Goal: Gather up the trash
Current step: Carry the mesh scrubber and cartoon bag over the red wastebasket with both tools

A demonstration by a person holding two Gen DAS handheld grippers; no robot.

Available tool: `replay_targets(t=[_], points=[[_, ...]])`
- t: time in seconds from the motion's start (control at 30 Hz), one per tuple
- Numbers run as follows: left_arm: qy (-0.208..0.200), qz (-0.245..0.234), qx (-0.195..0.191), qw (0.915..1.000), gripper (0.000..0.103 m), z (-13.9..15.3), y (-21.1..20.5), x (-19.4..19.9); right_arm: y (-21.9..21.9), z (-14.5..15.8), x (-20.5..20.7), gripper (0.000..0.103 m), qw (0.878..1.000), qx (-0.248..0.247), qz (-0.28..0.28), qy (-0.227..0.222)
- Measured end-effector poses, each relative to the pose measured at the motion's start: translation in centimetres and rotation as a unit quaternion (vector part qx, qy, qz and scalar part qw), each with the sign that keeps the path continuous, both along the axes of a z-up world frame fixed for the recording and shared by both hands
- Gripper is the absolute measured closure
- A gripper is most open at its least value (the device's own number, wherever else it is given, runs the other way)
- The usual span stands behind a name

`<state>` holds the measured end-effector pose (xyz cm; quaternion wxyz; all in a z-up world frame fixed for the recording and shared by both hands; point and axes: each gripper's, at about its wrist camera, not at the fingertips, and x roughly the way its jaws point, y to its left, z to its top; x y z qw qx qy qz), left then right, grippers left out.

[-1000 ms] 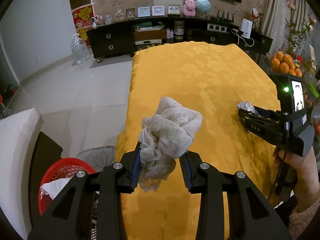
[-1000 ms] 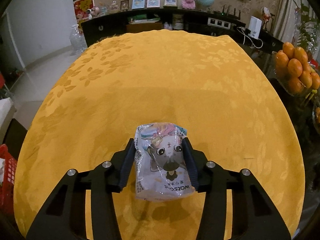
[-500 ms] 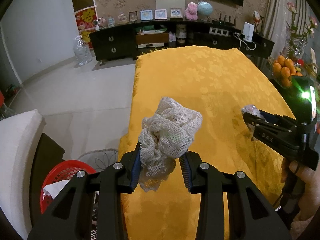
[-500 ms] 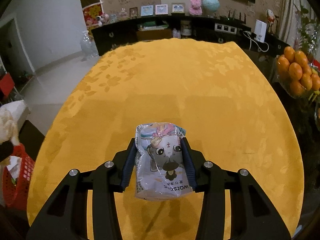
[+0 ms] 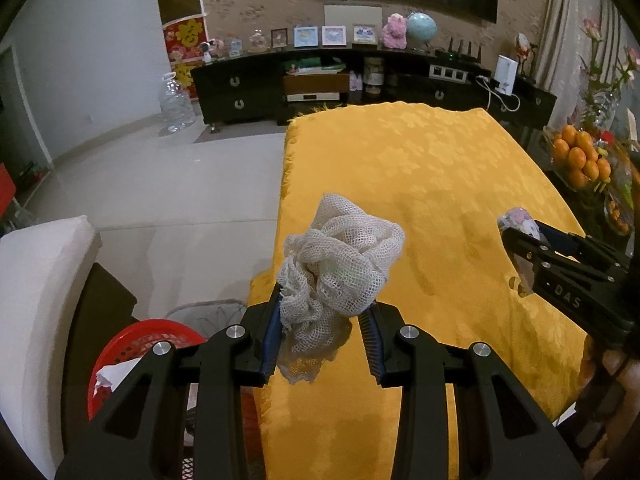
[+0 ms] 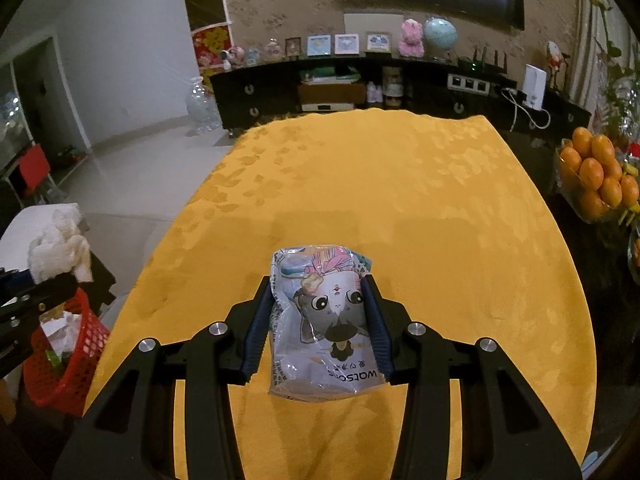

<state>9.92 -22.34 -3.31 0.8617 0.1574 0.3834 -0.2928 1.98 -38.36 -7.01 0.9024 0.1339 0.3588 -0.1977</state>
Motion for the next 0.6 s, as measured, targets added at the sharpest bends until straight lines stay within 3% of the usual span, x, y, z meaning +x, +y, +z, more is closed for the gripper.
replay_targets(t=[0.6], points=[[0.009,0.099,-0.011,0.995,0.07,0.1,7.5,1.9,5.3,1.6,2.2,0.06,0.997,0.001,0.071,-0.016]])
